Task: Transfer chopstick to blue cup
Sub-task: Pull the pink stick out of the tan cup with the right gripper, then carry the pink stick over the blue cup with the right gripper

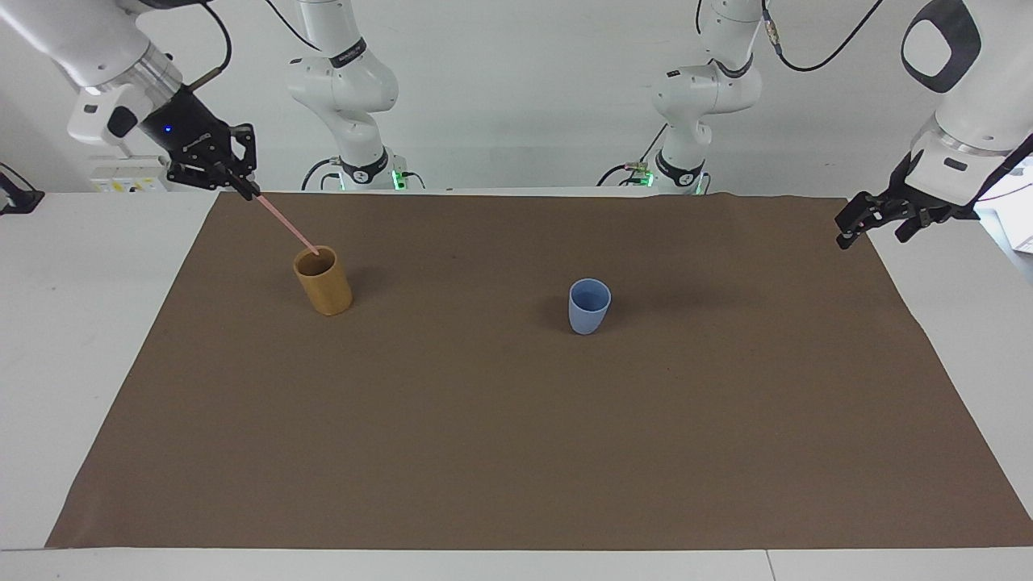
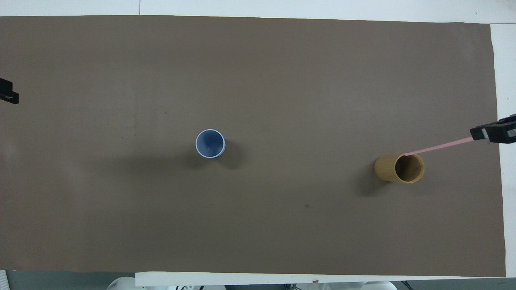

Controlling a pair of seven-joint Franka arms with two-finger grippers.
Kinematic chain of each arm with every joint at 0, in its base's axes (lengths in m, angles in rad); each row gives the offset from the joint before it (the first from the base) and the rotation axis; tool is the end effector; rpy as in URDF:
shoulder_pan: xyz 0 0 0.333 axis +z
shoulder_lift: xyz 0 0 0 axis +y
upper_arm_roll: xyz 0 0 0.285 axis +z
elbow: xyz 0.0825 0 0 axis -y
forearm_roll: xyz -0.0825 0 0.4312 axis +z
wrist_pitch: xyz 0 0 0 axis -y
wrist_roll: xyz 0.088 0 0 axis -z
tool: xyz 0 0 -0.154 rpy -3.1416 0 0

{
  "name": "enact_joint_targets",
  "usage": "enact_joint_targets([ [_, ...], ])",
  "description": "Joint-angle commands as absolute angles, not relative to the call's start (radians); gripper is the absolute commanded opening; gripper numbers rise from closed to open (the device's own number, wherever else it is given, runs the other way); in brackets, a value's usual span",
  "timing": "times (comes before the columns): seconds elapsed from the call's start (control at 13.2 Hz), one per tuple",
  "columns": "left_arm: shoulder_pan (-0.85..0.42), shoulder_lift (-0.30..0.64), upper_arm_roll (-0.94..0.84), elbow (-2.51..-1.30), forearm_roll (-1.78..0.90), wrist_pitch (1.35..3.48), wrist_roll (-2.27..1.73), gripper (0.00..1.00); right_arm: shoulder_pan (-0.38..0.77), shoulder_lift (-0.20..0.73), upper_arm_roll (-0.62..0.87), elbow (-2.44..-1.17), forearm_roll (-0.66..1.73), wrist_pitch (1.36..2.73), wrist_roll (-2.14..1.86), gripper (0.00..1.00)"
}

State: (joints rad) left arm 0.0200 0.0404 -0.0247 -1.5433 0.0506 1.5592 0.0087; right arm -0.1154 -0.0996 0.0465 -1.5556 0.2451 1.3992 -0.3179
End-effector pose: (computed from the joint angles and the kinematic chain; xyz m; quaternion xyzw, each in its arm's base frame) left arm 0.6104 0.0052 0.5355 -0.9996 0.0067 0.0123 0.0248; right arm 0.5528 0.0035 0.6021 -0.9826 -0.1404 0.0049 0.1219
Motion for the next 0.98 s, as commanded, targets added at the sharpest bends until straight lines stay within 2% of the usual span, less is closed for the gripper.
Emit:
enact_joint_targets([
  [0.0,0.020,0.029,-0.023,-1.555,0.057,1.554,0.005,1.00,0.013,-0.038,0.094,-1.466,0.219,1.431,-0.017,0.00],
  [0.23,0.020,0.029,-0.023,-1.555,0.057,1.554,0.005,1.00,0.196,-0.028,0.095,-1.477,0.218,1.537,0.260,0.00],
  [0.45,0.020,0.029,-0.023,-1.555,0.057,1.554,0.005,1.00,0.411,0.087,0.094,-1.457,0.213,1.720,0.582,0.00],
  [0.68,0.020,0.029,-0.023,-1.555,0.057,1.554,0.005,1.00,0.518,0.172,0.094,-1.469,0.215,1.935,0.702,0.00],
  [0.91,0.020,0.029,-0.023,-1.555,0.057,1.554,0.005,1.00,0.538,0.178,0.097,-1.541,0.216,2.017,0.718,0.00],
])
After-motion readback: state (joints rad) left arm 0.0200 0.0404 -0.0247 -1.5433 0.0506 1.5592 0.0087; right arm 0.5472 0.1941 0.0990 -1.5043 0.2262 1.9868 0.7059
